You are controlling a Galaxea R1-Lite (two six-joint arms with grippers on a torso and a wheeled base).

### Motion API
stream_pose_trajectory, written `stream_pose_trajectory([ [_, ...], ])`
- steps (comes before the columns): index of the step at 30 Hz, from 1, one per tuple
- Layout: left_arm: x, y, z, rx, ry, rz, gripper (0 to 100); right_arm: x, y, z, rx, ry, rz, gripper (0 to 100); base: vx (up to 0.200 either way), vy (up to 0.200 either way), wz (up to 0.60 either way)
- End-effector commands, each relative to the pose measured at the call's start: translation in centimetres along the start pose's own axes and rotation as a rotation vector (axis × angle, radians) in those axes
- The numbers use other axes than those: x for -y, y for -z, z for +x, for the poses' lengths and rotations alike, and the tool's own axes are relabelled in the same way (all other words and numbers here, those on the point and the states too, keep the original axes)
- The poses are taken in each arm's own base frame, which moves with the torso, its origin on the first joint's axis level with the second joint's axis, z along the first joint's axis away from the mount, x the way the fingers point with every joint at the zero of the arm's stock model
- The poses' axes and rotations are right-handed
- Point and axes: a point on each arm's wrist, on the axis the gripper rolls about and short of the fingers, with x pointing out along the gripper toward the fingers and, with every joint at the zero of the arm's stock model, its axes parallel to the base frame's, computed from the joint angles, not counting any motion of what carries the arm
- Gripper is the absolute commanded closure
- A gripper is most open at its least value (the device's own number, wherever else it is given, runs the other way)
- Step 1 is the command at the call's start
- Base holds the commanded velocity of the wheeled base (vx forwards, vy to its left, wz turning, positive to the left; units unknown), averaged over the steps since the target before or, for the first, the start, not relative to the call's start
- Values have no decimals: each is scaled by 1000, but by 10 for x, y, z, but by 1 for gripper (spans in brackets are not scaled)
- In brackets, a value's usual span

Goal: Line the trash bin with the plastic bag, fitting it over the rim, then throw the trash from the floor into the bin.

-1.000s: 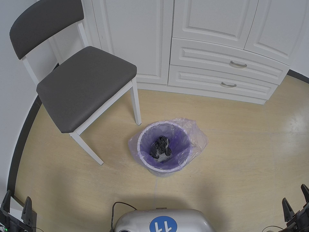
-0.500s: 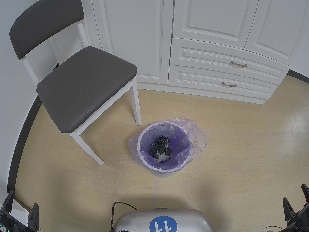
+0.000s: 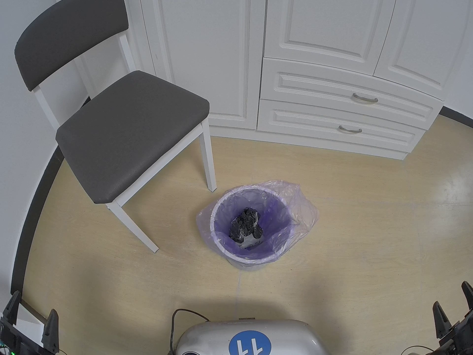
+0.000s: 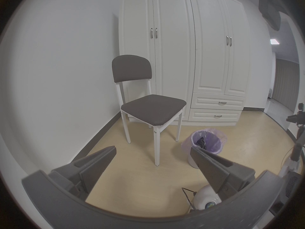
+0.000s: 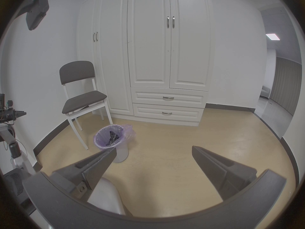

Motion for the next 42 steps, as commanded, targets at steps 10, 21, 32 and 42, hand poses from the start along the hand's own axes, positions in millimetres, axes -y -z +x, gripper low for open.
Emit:
stream_pose_trajectory([
  [10,0,4,0,-3,-3,-37,0,0,5,0,-3,-3,9,0,0,0,0],
  [21,0,5,0,-1,-1,-34,0,0,5,0,1,-1,14,0,0,0,0],
  [32,0,5,0,3,-7,-27,0,0,5,0,-1,-1,14,0,0,0,0],
  [42,0,5,0,3,-7,-28,0,0,5,0,-1,-1,15,0,0,0,0],
])
